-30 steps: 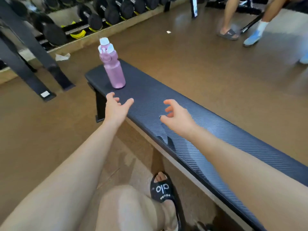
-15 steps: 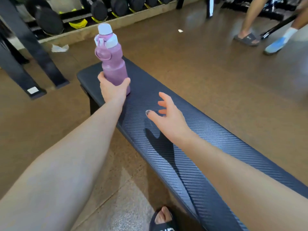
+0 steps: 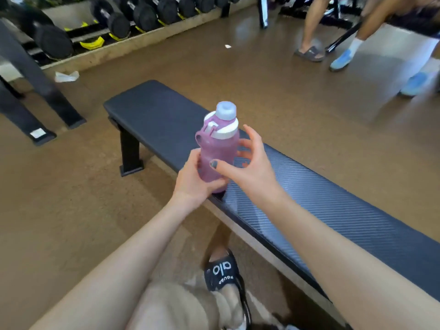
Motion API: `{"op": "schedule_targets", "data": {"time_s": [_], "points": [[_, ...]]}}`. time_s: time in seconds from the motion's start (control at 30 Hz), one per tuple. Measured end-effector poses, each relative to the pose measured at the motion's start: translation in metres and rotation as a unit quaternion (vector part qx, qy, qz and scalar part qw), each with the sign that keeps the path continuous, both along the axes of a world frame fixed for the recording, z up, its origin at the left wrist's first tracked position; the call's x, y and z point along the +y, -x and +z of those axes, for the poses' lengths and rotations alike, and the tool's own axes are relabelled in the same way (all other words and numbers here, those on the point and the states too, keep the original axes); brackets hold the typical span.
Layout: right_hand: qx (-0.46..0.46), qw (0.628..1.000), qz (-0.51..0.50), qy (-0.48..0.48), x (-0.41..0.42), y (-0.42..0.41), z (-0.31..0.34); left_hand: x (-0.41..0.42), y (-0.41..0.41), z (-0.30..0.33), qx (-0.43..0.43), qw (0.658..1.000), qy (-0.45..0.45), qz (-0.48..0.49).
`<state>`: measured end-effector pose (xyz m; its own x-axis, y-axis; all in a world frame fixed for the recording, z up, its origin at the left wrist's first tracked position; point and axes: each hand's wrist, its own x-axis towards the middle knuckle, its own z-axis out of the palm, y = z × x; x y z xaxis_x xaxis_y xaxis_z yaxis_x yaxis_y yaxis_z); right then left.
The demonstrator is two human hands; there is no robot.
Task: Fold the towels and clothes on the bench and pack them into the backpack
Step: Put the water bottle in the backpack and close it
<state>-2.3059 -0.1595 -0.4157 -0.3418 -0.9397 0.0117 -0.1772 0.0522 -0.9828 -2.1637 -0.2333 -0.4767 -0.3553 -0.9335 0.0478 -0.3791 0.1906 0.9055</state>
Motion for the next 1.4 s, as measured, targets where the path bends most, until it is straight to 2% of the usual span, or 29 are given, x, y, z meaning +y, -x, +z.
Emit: {"op": "schedule_targets", "data": {"time_s": [0.13, 0.23, 0.3, 0.37, 0.43, 0.47, 0.57, 0.73, 0.83, 0.93, 1.13, 1.2, 1.27, 1.37, 1.4], "points": [[0.029, 0.994, -0.094, 0.042, 0.088, 0.006, 0.023, 0.095, 0.009, 0.011, -0.029, 0.991, 0.027, -0.128], [0.061, 0.991, -0.114, 0.031, 0.152, 0.013, 0.026, 0.149, 0.019, 0.005, -0.052, 0.986, 0.011, -0.159], [0.079, 0.989, -0.121, 0.012, 0.187, 0.02, 0.019, 0.177, 0.021, -0.007, -0.092, 0.979, 0.009, -0.184], [0.095, 0.987, -0.133, -0.012, 0.217, 0.025, 0.006, 0.199, 0.02, -0.031, -0.17, 0.962, -0.018, -0.214], [0.093, 0.986, -0.138, -0.023, 0.24, 0.026, -0.007, 0.217, 0.014, -0.06, -0.282, 0.928, -0.076, -0.233], [0.088, 0.986, -0.136, -0.028, 0.249, 0.025, -0.014, 0.224, 0.011, -0.076, -0.339, 0.899, -0.114, -0.251], [0.063, 0.989, -0.121, -0.047, 0.267, 0.015, -0.033, 0.245, 0.003, -0.13, -0.433, 0.827, -0.205, -0.295], [0.06, 0.982, -0.135, -0.117, 0.295, -0.01, -0.076, 0.269, -0.002, -0.174, -0.446, 0.813, -0.276, -0.253], [0.086, 0.973, -0.12, -0.175, 0.319, -0.009, -0.097, 0.269, -0.006, -0.2, -0.465, 0.778, -0.299, -0.298], [0.151, 0.956, -0.108, -0.228, 0.34, 0.005, -0.107, 0.261, 0.003, -0.224, -0.477, 0.771, -0.292, -0.305], [0.176, 0.929, -0.132, -0.298, 0.344, 0.018, -0.102, 0.292, 0.039, -0.234, -0.476, 0.747, -0.241, -0.397], [0.209, 0.92, -0.099, -0.315, 0.341, 0.018, -0.102, 0.295, 0.045, -0.238, -0.488, 0.752, -0.226, -0.382], [0.24, 0.914, -0.055, -0.324, 0.336, 0.022, -0.103, 0.289, 0.048, -0.24, -0.491, 0.739, -0.246, -0.39], [0.271, 0.914, 0.034, -0.298, 0.328, 0.026, -0.11, 0.277, 0.047, -0.246, -0.45, 0.759, -0.323, -0.342], [0.28, 0.914, 0.067, -0.285, 0.326, 0.027, -0.113, 0.273, 0.046, -0.247, -0.451, 0.766, -0.297, -0.348]]}}
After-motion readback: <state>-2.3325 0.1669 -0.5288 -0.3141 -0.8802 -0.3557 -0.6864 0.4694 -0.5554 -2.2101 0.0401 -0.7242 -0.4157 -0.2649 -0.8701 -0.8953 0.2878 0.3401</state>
